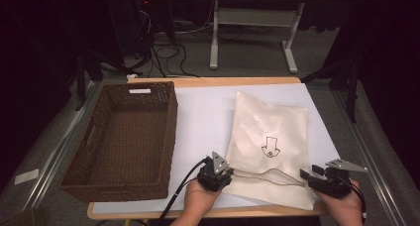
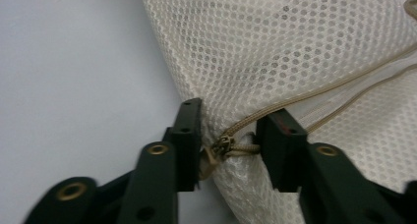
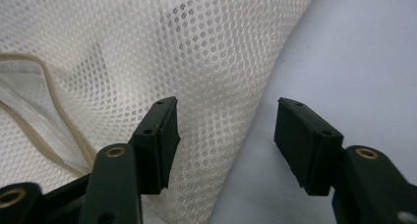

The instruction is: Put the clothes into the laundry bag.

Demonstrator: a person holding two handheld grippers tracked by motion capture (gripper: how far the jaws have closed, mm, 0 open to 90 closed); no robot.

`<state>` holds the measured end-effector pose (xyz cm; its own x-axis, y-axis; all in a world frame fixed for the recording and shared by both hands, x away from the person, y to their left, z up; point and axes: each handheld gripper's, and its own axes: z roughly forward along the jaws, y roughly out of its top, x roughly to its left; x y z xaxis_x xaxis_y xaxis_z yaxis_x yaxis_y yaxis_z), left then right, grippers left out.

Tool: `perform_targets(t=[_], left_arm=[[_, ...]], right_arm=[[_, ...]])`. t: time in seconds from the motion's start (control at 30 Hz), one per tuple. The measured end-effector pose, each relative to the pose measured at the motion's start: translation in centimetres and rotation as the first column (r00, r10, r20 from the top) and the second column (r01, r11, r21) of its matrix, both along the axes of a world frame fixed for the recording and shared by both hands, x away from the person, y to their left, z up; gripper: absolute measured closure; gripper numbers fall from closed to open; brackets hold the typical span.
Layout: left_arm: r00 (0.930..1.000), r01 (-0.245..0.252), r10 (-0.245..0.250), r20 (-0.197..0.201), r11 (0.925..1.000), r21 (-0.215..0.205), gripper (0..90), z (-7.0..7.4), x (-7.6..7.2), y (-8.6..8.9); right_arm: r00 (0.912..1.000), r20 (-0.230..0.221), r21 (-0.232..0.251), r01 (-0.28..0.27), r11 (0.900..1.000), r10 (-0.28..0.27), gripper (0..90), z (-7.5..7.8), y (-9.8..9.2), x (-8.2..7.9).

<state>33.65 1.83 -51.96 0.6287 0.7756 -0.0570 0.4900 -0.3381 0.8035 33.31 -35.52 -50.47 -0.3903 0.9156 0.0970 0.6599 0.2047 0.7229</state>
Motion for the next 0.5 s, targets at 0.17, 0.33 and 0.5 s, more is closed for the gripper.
perform_targets(t=[0.17,0.33,0.5], left_arm=[[1.0000,0.007,-0.007,0.006,0.9997,0.025,77.8,0.0,-0.3,-0.2],[0.9994,-0.003,0.002,0.036,0.9994,0.035,78.5,0.3,-1.3,0.3],[0.9980,-0.016,0.014,0.061,0.9992,0.036,78.5,0.6,-2.7,0.9]], right_arm=[[0.9987,-0.008,-0.038,-0.050,0.998,0.049,75.4,-0.1,1.0,0.2],[0.9973,0.004,-0.081,-0.073,0.994,0.073,88.3,0.2,1.6,1.0],[0.9956,0.010,-0.092,-0.092,0.992,0.093,88.9,0.3,2.3,2.7]])
